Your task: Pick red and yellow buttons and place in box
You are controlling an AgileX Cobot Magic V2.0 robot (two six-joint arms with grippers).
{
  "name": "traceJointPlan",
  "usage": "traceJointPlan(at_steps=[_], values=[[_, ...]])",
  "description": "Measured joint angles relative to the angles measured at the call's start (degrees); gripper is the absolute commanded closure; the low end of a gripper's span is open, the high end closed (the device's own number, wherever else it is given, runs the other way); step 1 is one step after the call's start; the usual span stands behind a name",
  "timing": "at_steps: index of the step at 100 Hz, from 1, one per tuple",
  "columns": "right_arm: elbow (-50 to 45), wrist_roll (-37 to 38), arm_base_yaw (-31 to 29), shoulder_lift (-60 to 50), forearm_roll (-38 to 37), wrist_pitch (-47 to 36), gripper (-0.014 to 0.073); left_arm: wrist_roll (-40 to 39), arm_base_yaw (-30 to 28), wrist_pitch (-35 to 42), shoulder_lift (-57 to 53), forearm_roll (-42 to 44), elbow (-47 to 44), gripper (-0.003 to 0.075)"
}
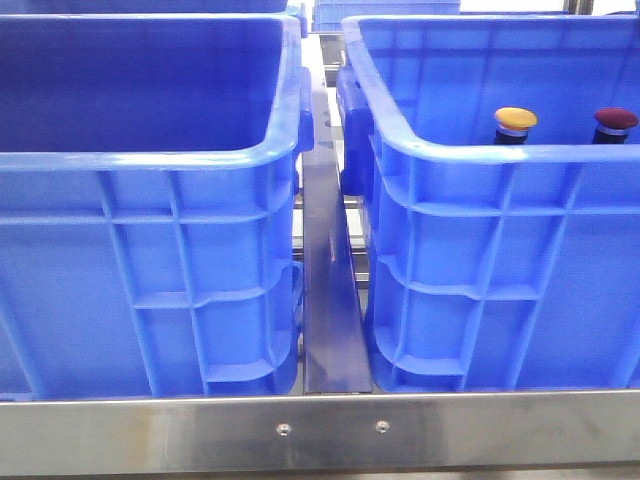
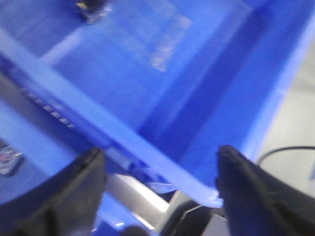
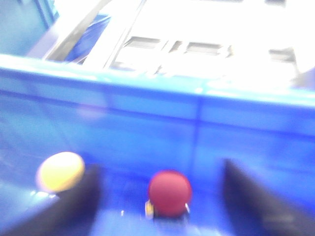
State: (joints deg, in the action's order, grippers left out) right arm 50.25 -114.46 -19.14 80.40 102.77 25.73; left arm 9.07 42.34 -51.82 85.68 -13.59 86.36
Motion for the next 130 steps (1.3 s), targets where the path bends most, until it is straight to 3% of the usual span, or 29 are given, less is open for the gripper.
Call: traceJointPlan(at_steps=[10, 17, 25, 57, 95, 130], values=[[-3.7, 0.0, 0.0, -5.9, 0.0, -0.8, 0.0619, -4.8, 0.0, 0.5, 0.0, 5.4, -0.3, 0.0524], [-5.7, 0.0, 0.0, -9.8, 0.0, -1.0, 0.0687, -8.2, 0.0, 1.5, -0.4, 8.7, -1.4, 0.0631], [-8.1, 0.0, 0.4, -13.5, 0.0, -1.0, 0.0689, -12.2, 0.0, 3.4, -1.4, 12.0, -4.0, 0.0741], [-13.7, 0.0, 4.7, -20.2, 0.0, -2.0, 0.0686, -21.8, -2.9, 11.1, -13.6, 21.7, -19.5, 0.0741], [-16.4, 0.0, 12.6, -32.0, 0.0, -3.7, 0.0686, -23.6, -19.1, 15.5, -31.6, 22.1, -34.5, 0.0741], [-23.6, 0.0, 13.0, -48.1, 0.0, -3.8, 0.0686, -23.7, -32.9, 17.0, -50.6, 22.6, -44.4, 0.0741]])
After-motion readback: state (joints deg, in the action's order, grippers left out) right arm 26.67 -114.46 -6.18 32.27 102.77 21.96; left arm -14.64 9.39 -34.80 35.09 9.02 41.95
